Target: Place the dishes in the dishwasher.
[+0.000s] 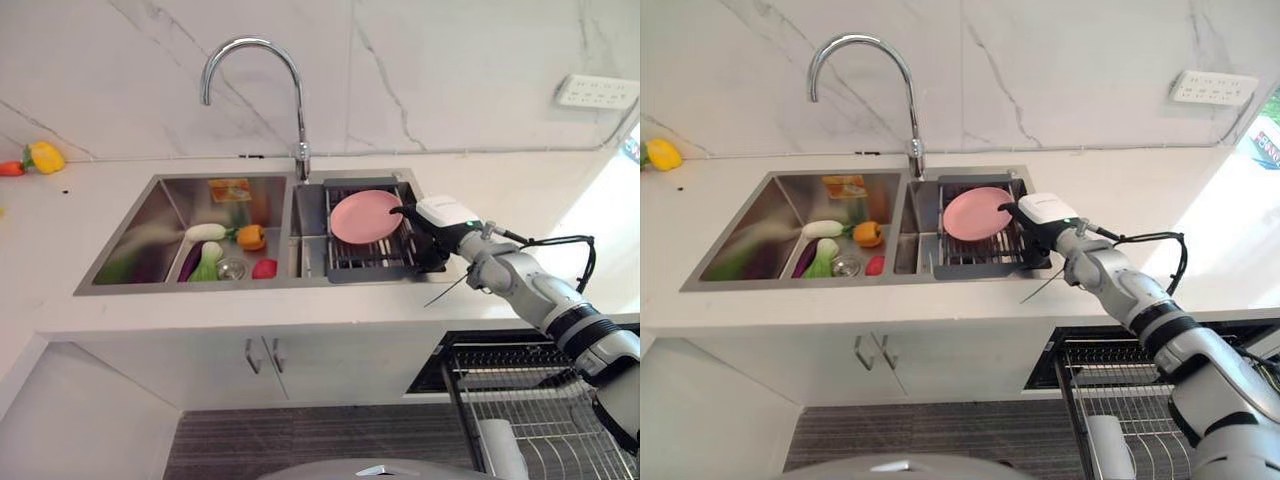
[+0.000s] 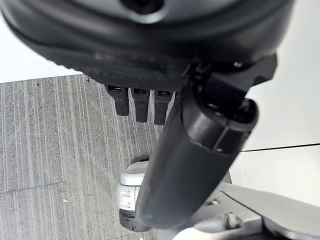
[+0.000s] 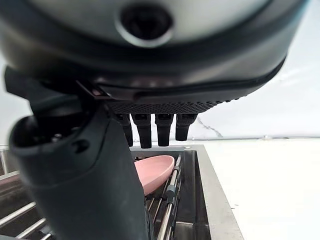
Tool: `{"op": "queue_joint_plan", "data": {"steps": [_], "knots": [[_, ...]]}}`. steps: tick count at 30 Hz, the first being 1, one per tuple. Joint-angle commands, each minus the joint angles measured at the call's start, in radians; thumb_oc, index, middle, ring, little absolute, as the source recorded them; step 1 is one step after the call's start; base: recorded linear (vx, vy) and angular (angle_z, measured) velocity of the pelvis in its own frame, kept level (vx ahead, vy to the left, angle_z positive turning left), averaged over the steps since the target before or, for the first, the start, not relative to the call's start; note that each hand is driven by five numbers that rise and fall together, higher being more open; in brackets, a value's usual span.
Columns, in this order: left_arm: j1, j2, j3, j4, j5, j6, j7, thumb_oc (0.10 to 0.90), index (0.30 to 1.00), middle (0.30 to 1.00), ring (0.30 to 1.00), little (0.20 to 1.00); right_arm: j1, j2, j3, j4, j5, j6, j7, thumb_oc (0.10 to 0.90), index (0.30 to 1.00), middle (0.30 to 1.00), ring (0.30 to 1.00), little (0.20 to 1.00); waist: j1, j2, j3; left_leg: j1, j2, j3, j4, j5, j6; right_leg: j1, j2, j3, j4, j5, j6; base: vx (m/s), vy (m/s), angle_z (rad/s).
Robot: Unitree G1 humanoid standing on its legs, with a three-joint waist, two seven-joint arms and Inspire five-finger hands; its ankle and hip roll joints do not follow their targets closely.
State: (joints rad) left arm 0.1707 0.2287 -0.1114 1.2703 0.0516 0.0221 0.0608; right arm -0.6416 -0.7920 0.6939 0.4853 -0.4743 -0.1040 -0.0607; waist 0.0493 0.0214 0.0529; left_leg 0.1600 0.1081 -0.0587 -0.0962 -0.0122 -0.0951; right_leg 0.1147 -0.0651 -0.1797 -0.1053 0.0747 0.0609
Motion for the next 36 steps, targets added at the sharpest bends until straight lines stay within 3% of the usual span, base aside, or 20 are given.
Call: {"op": "queue_joint_plan", "data": {"steps": [1,9,26,27,28,29,36], "knots": [[-0.077,0.021,-0.090,0.042,0.001,-0.024,0.031,0.800,0.900,0.900,0.900,0.900,-0.175,0.029,0.006,0.090,-0.053,0.020,-0.104,0.800,0.900,0.900,0.900,0.900,0.035,-0.021,-0.008,0.005,-0.008,0.034,0.017,-0.065,0.013,0.023,-0.067,-0.009,0.018,-0.138,0.064,0.02,0.015,0.10],[-0.073,0.017,-0.088,0.043,-0.018,-0.024,0.051,0.800,0.900,0.900,0.900,0.900,-0.187,0.092,0.021,0.190,-0.122,0.058,-0.155,0.800,0.900,0.900,0.900,0.900,0.060,-0.029,0.004,-0.011,-0.012,0.014,0.021,-0.064,0.015,0.017,-0.068,-0.021,0.018,-0.136,0.064,0.01,0.018,0.05],[-0.054,0.010,-0.057,0.071,-0.039,-0.023,0.078,0.800,0.900,0.900,0.900,0.900,-0.219,0.093,0.095,0.312,-0.237,0.078,-0.203,0.800,0.900,0.900,0.900,0.900,0.122,-0.075,0.017,-0.045,-0.018,-0.030,0.033,-0.064,0.010,0.017,-0.075,-0.062,0.018,-0.139,0.067,0.02,0.004,0.10],[-0.053,0.010,-0.057,0.070,-0.039,-0.023,0.078,0.800,0.900,0.900,0.900,0.900,-0.220,0.093,0.095,0.313,-0.236,0.078,-0.204,0.739,0.808,0.808,0.808,0.808,0.121,-0.075,0.017,-0.046,-0.018,-0.031,0.033,-0.064,0.010,0.017,-0.075,-0.062,0.018,-0.139,0.067,0.01,-0.006,0.14],[-0.051,0.010,-0.066,0.066,-0.038,-0.024,0.076,0.800,0.900,0.900,0.900,0.900,-0.221,0.086,0.108,0.325,-0.247,0.078,-0.207,0.450,0.375,0.375,0.375,0.375,0.128,-0.075,0.018,-0.051,-0.020,-0.041,0.031,-0.060,0.009,0.016,-0.076,-0.070,0.018,-0.139,0.066,0.02,-0.005,0.22],[-0.050,0.010,-0.069,0.065,-0.036,-0.024,0.075,0.800,0.900,0.900,0.900,0.900,-0.219,0.085,0.110,0.327,-0.252,0.078,-0.209,0.400,0.300,0.300,0.300,0.300,0.127,-0.073,0.017,-0.053,-0.021,-0.043,0.030,-0.059,0.008,0.016,-0.077,-0.072,0.018,-0.140,0.066,0.02,-0.008,0.22],[-0.052,0.010,-0.080,0.061,-0.025,-0.022,0.071,0.800,0.900,0.900,0.900,0.900,-0.216,0.093,0.113,0.319,-0.283,0.084,-0.222,0.400,0.300,0.300,0.300,0.300,0.124,-0.066,0.012,-0.049,-0.022,-0.048,0.028,-0.062,0.008,0.021,-0.079,-0.077,0.018,-0.143,0.067,0.01,-0.004,0.06]]}}
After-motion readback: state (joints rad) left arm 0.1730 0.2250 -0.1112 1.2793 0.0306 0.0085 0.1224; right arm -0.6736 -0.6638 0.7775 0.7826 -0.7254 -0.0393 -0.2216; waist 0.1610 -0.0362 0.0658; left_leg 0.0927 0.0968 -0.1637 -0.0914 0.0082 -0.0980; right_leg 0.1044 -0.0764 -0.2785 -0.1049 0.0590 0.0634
